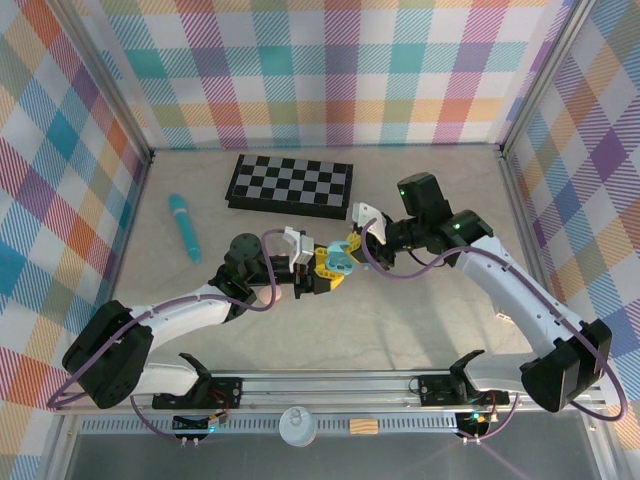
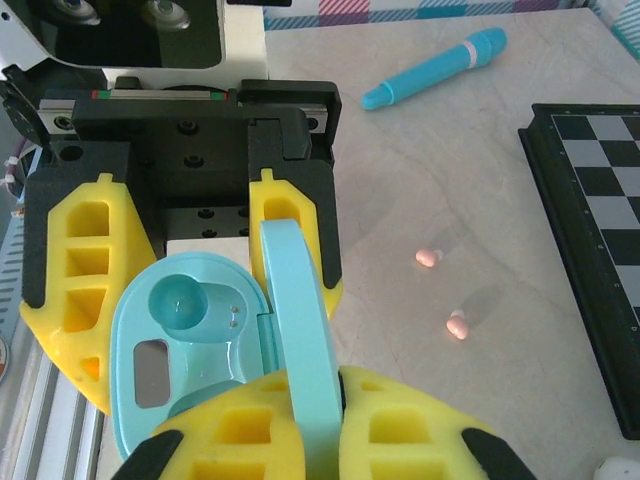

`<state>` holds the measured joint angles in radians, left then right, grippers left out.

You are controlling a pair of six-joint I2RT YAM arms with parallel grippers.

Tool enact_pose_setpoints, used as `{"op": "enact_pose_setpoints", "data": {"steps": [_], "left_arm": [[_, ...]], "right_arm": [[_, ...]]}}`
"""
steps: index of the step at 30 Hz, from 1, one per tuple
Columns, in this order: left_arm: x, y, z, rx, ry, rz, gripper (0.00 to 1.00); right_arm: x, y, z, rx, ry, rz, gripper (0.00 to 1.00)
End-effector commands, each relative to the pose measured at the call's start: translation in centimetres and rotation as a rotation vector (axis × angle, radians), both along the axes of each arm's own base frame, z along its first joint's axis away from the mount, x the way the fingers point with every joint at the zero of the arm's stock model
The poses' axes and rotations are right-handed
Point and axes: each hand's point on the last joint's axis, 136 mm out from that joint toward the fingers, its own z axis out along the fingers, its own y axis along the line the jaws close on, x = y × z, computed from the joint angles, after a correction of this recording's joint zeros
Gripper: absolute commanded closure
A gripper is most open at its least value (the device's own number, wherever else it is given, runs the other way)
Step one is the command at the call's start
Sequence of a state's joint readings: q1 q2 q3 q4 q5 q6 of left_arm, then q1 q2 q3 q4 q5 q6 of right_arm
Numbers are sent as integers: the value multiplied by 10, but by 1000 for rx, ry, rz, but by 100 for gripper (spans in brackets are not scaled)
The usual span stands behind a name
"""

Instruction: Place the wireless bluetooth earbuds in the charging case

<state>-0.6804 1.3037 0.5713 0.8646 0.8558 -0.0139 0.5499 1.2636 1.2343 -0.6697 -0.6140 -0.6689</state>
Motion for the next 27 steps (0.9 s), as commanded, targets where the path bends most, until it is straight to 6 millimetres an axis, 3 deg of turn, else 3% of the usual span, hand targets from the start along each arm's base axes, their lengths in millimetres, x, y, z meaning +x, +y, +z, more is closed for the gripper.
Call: {"op": "enact_pose_setpoints", "data": {"steps": [1, 12, 15, 19, 23, 27], "left_arm": [[-6, -2, 24, -60, -84, -24, 62], [-1, -3, 24, -68, -64, -1, 32], [2, -3, 23, -71, -58, 15, 28], [4, -3, 24, -76, -61, 25, 31], [3, -5, 25, -78, -60, 9, 44], [5, -6, 24, -77, -54, 6, 50]], "right_arm": [[0, -1, 15, 43, -57, -7, 100], [11, -3, 17, 53, -98, -72, 100], [14, -3, 19, 59, -111, -86, 100], [14, -2, 18, 61, -103, -86, 100], [13, -2, 17, 60, -98, -81, 100], [13, -2, 17, 60, -99, -78, 100]]}}
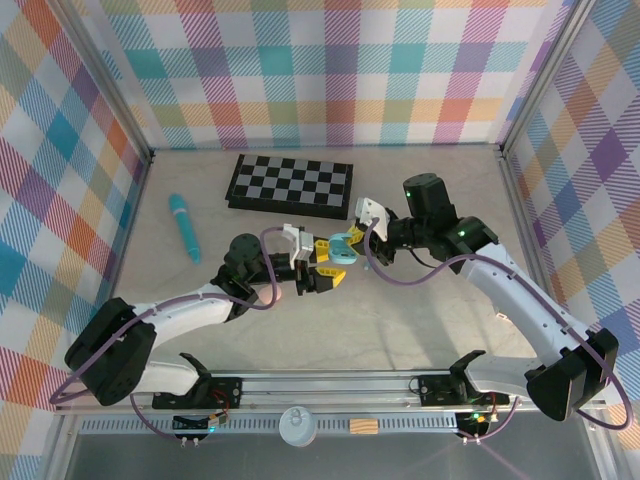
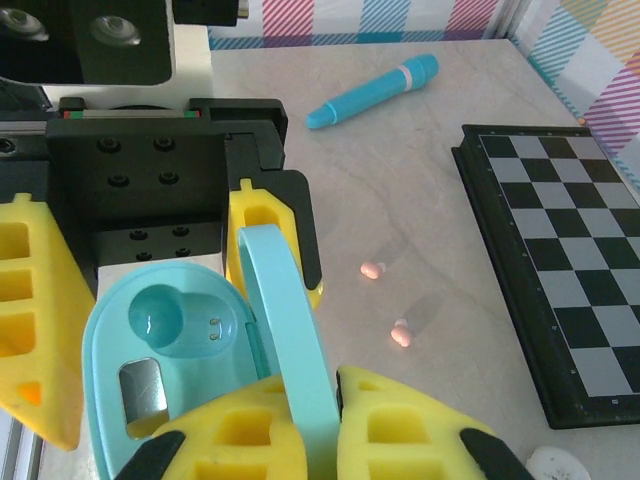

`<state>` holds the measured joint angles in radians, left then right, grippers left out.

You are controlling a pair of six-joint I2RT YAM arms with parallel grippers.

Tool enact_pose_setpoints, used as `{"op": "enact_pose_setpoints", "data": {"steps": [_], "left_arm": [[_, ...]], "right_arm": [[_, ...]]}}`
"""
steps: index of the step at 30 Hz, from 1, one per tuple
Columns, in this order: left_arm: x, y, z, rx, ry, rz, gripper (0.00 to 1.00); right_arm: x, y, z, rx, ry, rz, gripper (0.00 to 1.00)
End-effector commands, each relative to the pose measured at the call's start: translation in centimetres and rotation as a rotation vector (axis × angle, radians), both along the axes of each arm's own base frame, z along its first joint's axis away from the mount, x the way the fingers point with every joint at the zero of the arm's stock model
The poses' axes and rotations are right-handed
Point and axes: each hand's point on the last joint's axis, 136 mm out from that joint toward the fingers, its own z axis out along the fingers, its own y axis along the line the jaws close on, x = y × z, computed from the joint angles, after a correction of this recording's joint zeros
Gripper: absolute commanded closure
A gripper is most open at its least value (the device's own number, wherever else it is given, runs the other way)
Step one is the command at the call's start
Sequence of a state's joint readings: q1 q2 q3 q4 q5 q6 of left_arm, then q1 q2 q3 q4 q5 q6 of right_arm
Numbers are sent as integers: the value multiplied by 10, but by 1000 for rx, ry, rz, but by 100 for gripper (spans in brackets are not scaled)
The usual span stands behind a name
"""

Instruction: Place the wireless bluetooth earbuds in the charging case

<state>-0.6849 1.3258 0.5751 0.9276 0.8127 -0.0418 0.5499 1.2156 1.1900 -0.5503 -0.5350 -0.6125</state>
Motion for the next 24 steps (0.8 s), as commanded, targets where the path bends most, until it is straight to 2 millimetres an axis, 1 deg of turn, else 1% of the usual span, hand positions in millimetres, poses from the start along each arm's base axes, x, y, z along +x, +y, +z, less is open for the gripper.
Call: {"op": "enact_pose_setpoints", "data": {"steps": [1, 5, 6, 9, 14, 20, 24], "left_arm": [[-4, -4, 18, -45, -47, -32, 49], [0, -4, 19, -54, -39, -17, 37], [0, -4, 19, -56, -39, -13, 36], [1, -4, 20, -62, -33, -14, 35], [5, -5, 22, -82, -25, 5, 37], [7, -5, 25, -88, -36, 7, 37], [5, -6, 25, -87, -40, -2, 43]], "right_arm": [[-3, 2, 7, 29, -17, 13, 100], [-3, 1, 8, 31, -26, 9, 100], [-2, 1, 9, 32, -30, 7, 100], [-2, 1, 11, 36, -40, 0, 100], [-1, 1, 8, 30, -46, -4, 100], [-5, 3, 6, 24, -36, 14, 100], [-5, 3, 6, 23, -34, 12, 100]]}}
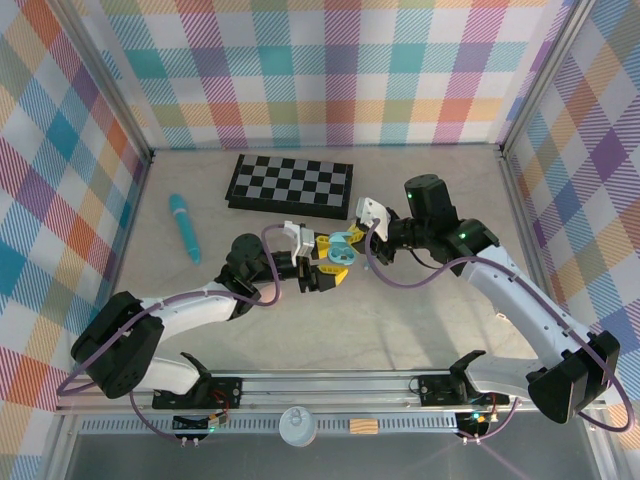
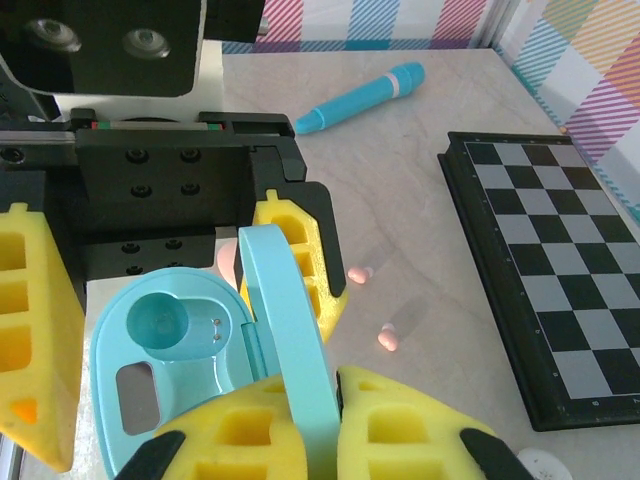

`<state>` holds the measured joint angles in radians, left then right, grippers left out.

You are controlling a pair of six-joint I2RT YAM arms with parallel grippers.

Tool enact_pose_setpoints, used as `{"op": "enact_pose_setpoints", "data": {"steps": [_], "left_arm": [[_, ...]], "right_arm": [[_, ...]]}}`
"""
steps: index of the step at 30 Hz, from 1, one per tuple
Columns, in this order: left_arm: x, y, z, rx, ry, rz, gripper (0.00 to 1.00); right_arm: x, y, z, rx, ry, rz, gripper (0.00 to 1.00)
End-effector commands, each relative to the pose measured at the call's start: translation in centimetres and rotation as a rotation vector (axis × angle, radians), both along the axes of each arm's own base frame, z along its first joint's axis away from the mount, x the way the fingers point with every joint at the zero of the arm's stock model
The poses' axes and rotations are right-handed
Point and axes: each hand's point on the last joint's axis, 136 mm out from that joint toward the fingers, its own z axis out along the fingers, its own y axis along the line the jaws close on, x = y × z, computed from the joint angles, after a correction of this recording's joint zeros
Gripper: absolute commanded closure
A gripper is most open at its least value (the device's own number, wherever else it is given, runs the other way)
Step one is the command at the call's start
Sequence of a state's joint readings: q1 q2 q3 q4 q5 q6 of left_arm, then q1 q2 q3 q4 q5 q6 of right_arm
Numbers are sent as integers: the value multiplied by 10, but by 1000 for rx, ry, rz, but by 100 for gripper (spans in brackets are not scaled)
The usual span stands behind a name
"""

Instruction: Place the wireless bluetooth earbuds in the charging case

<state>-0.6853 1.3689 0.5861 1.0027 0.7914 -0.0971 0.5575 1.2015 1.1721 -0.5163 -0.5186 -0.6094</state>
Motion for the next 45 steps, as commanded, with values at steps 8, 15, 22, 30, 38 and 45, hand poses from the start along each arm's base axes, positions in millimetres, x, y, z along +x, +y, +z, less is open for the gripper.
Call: {"op": "enact_pose_setpoints", "data": {"steps": [8, 15, 22, 30, 38, 45], "left_arm": [[-4, -2, 22, -54, -70, -23, 45], [-6, -3, 20, -47, -70, -32, 59], [-6, -2, 19, -44, -72, -35, 65], [-7, -2, 17, -43, -72, -35, 68], [-7, 1, 17, -49, -69, -20, 68], [-3, 3, 15, -56, -68, 0, 68]], "right_arm": [[-5, 4, 4, 11, 6, 31, 100], [-5, 7, 3, 11, 15, 39, 100], [-4, 8, 6, 15, 14, 38, 100], [-3, 6, 11, 25, 10, 17, 74], [-5, 1, 19, 42, -15, -3, 44], [-19, -5, 39, 112, -51, 19, 33]]}}
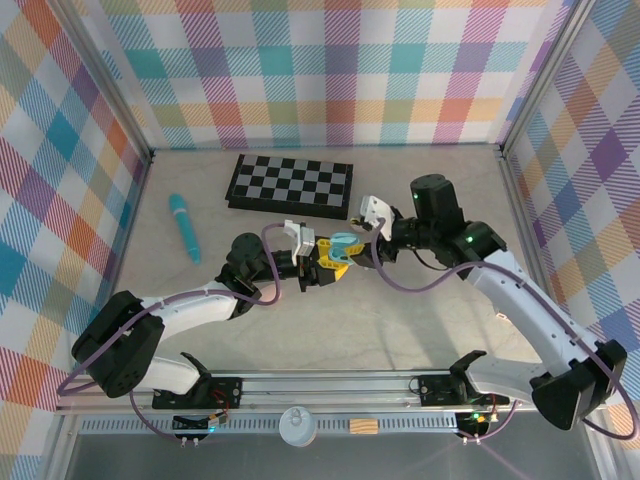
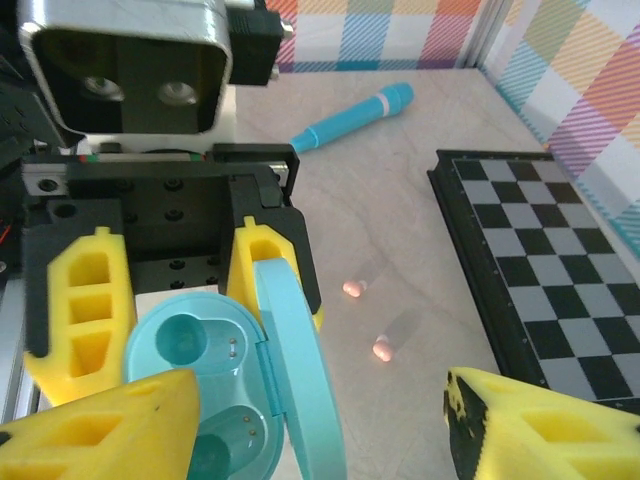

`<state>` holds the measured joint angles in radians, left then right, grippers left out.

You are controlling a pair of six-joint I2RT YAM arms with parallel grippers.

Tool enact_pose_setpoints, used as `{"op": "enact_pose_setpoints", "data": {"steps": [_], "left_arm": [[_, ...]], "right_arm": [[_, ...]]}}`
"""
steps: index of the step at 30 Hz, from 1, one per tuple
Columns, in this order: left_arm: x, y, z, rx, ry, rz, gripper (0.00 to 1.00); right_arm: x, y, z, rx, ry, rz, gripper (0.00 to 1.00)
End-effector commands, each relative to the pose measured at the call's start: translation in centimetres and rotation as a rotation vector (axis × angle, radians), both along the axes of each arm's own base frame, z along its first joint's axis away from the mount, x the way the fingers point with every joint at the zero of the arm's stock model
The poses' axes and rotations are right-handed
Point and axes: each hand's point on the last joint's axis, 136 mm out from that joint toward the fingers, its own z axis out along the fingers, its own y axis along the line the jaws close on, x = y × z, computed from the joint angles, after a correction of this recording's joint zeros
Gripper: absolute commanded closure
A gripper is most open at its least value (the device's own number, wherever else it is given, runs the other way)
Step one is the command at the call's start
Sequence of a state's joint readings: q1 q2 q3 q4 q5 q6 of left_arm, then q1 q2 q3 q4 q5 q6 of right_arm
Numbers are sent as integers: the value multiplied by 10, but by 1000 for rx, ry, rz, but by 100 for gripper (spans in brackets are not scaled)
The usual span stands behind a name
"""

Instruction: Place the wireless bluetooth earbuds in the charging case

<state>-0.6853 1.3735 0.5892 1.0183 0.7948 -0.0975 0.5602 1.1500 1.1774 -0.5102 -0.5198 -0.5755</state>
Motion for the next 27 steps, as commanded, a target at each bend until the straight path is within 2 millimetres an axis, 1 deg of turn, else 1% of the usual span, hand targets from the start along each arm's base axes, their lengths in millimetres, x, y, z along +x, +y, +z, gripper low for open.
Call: {"op": "enact_pose_setpoints", "data": {"steps": [1, 4, 7, 9, 11, 13, 15, 16, 17, 18, 19, 20, 21, 23, 27], "left_arm": [[-3, 4, 12, -51, -53, 4, 68], [-1, 5, 14, -67, -50, 7, 68], [1, 7, 15, -77, -49, 10, 68], [1, 8, 16, -79, -52, 12, 68], [1, 10, 16, -79, -52, 18, 68], [2, 12, 17, -81, -55, 23, 68], [2, 14, 17, -81, -56, 26, 68], [2, 14, 17, -80, -55, 27, 68], [2, 15, 17, -81, -57, 30, 68], [2, 16, 18, -83, -58, 30, 68], [2, 17, 18, -83, -57, 32, 68], [1, 17, 18, -84, -59, 32, 68], [2, 17, 18, -84, -60, 34, 68], [2, 18, 18, -84, -59, 36, 68], [2, 20, 18, -84, -63, 41, 68]], "right_arm": [[-14, -3, 24, 87, -37, 39, 33], [-21, -9, 37, 145, -55, 40, 29], [-18, -20, 53, 230, -52, -6, 29], [-5, -32, 60, 294, -37, -91, 27], [18, -51, 61, 355, 3, -240, 25], [44, -73, 56, 417, 85, -425, 19], [72, -98, 37, 440, 212, -638, 18], [82, -108, 25, 432, 271, -729, 18], [93, -118, 8, 403, 336, -823, 20], [101, -124, -10, 365, 394, -891, 22], [107, -128, -24, 336, 435, -941, 23], [112, -131, -41, 305, 490, -986, 25], [116, -129, -57, 278, 548, -1001, 25], [122, -127, -82, 267, 663, -1051, 26], [128, -115, -137, 266, 930, -1122, 28]]}}
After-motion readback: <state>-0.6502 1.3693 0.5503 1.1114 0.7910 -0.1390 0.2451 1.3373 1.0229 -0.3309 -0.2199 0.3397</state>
